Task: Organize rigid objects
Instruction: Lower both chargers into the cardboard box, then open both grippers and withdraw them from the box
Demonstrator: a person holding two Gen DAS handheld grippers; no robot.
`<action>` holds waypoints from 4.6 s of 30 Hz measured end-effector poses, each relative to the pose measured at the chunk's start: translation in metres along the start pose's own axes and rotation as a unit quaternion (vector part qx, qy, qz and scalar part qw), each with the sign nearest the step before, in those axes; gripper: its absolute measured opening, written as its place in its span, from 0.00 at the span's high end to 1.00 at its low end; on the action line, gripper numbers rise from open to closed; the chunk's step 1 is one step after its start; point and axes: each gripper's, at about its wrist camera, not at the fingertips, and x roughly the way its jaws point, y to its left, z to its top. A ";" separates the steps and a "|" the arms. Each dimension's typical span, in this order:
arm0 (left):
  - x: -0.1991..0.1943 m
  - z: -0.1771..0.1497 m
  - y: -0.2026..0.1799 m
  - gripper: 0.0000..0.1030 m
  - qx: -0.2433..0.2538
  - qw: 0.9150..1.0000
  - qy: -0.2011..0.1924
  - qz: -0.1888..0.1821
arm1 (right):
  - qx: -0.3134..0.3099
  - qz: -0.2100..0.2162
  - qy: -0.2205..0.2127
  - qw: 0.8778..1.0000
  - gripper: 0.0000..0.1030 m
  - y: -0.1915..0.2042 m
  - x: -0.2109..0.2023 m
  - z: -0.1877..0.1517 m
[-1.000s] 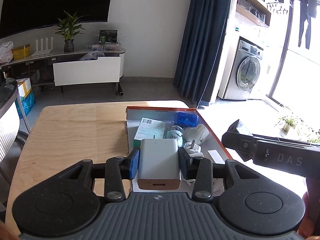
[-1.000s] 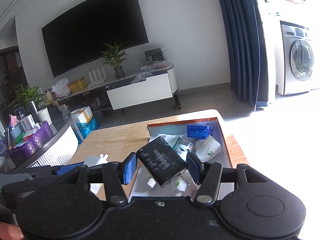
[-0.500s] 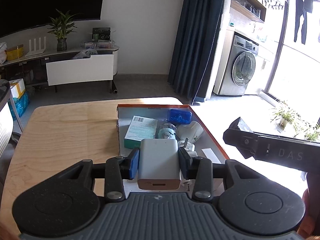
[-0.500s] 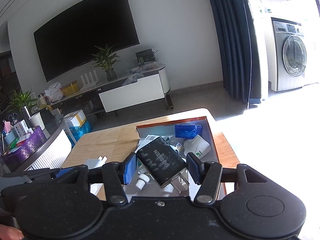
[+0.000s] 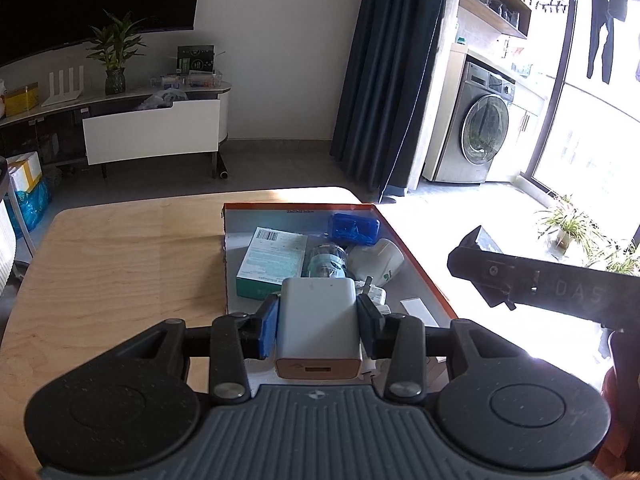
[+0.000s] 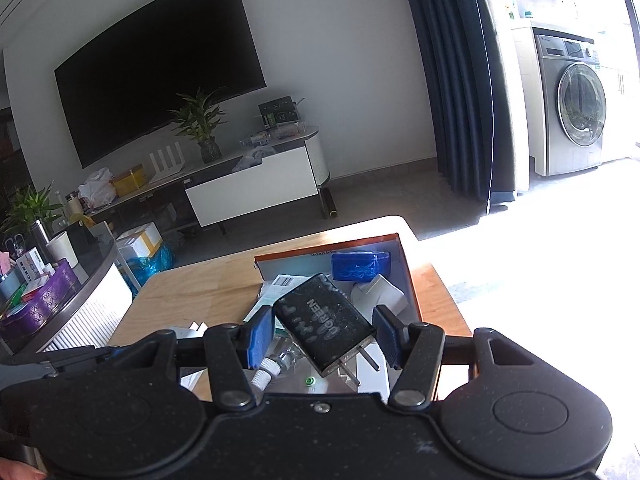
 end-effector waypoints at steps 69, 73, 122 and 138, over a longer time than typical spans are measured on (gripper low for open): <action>0.081 0.046 0.007 0.60 -0.008 0.998 0.056 -0.005 | 0.011 -0.012 0.049 0.999 0.35 -0.009 0.080 0.027; 0.087 0.048 0.011 0.60 -0.011 0.998 0.060 -0.002 | 0.011 -0.012 0.053 0.998 0.36 -0.011 0.085 0.027; 0.087 0.070 0.003 0.02 0.024 0.999 0.037 0.024 | 0.028 -0.002 0.036 0.999 0.25 -0.022 0.066 0.016; 0.027 0.014 -0.008 0.00 -0.002 0.995 0.069 0.065 | -0.008 -0.023 0.050 0.998 0.19 -0.020 0.011 -0.017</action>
